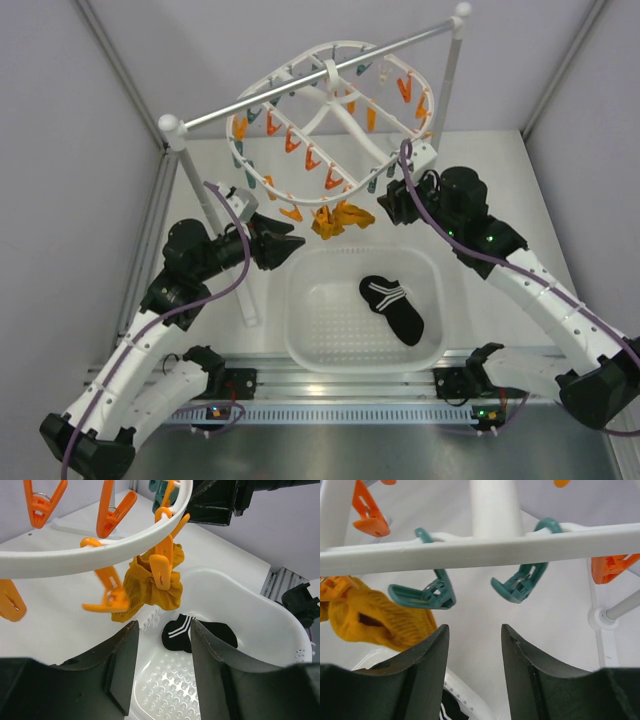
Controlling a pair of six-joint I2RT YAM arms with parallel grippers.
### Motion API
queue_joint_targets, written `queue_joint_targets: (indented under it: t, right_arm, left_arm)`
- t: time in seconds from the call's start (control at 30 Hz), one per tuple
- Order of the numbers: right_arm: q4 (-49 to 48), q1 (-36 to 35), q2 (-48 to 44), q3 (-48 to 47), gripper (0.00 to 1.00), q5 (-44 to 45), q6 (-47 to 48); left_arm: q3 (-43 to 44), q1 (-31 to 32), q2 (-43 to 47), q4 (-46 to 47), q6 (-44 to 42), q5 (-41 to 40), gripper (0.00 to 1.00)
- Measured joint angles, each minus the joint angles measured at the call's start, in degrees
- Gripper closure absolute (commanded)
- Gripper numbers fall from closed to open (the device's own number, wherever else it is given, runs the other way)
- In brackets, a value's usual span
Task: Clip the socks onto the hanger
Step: Open the clamp at the hanger.
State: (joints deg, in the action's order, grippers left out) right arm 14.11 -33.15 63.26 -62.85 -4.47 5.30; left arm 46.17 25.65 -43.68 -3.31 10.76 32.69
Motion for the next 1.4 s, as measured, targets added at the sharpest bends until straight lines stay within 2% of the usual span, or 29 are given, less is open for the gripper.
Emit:
queue_joint_targets:
  t: [0.23, 0.53, 0.73, 0.87, 0.93, 0.97, 1.13, 1.4]
  right_arm:
    - [-2.38, 4.44, 4.85, -3.02, 0.54, -0.22, -0.96]
    - [-3.30, 7.06, 6.49, -4.39, 0.48, -4.66, -1.27]
    - [-4.04, 7.08, 4.24, -4.42, 0.56, -4.63, -0.74]
    - [-5.25, 7.54, 4.24, -4.42, 0.74, -3.98, -0.15]
    - [-5.62, 7.85, 4.31, -4.44, 0.79, -4.33, 0.20]
    - [-5.75, 7.93, 4.31, -4.44, 0.86, -4.59, 0.22]
    - [-5.99, 8.11, 4.31, -4.44, 1.00, -6.62, 0.70]
    - [-5.31, 8.09, 3.13, -4.33, 1.00, -9.33, 0.96]
  left_arm:
    - [-0.70, -0.02, 0.72, -1.81, 0.00, -6.78, 0.47]
    - [-0.52, -0.02, 1.09, -3.08, 0.02, -8.11, 0.41]
    - [-0.52, -0.02, 2.45, -4.33, 0.61, -7.63, 0.43]
    - [-0.37, -0.02, 2.84, -4.48, 1.07, -6.67, 0.44]
    - [-0.17, -0.02, 2.84, -4.46, 1.18, -5.70, 0.45]
    - [-0.07, -0.02, 2.84, -4.44, 1.27, -5.14, 0.45]
    - [0.76, 0.00, 2.78, -4.46, 1.29, -3.48, 0.46]
    - [3.96, -0.02, -0.24, -3.56, 3.56, -3.34, 0.47]
